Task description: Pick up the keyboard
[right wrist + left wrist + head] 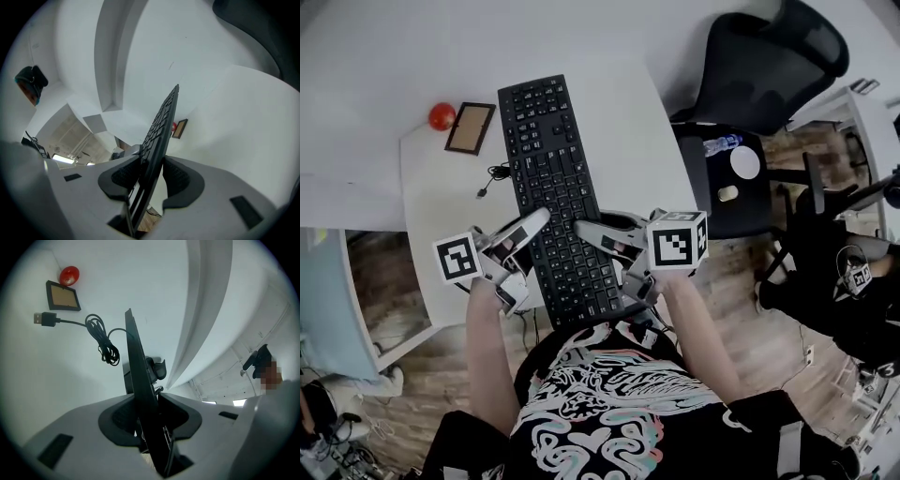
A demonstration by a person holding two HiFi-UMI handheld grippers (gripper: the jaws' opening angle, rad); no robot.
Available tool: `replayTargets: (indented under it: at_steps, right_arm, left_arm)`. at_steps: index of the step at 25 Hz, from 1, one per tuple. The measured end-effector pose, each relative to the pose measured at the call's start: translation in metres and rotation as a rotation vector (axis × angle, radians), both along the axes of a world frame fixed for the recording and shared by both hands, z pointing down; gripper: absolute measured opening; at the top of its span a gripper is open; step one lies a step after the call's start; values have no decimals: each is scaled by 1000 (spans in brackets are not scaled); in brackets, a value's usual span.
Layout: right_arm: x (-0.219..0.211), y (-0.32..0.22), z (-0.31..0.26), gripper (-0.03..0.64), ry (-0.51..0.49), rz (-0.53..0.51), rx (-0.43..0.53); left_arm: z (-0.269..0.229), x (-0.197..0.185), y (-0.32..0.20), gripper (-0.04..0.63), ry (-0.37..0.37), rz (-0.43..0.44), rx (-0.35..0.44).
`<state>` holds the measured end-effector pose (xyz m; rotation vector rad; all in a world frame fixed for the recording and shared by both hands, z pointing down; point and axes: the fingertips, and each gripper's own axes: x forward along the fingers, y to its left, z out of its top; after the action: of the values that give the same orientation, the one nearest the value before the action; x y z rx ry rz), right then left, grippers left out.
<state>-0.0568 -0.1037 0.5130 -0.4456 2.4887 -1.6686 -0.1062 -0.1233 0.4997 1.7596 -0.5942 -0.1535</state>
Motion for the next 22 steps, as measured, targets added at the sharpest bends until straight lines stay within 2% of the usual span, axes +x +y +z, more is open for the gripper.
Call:
replayTargets:
  at_steps: [7,15,22]
  right_arm:
    - [2,-2,-1,170,20,26,28]
    - [3,3,-16,169,-22,69,61]
    - [3,3,-15,167,-15,68,79]
  left_arm:
    - [-2,3,-5,121,35,8,60]
    - [-18,4,-2,123,51,-19,110]
    - [-16,3,-3,127,35,-12,133]
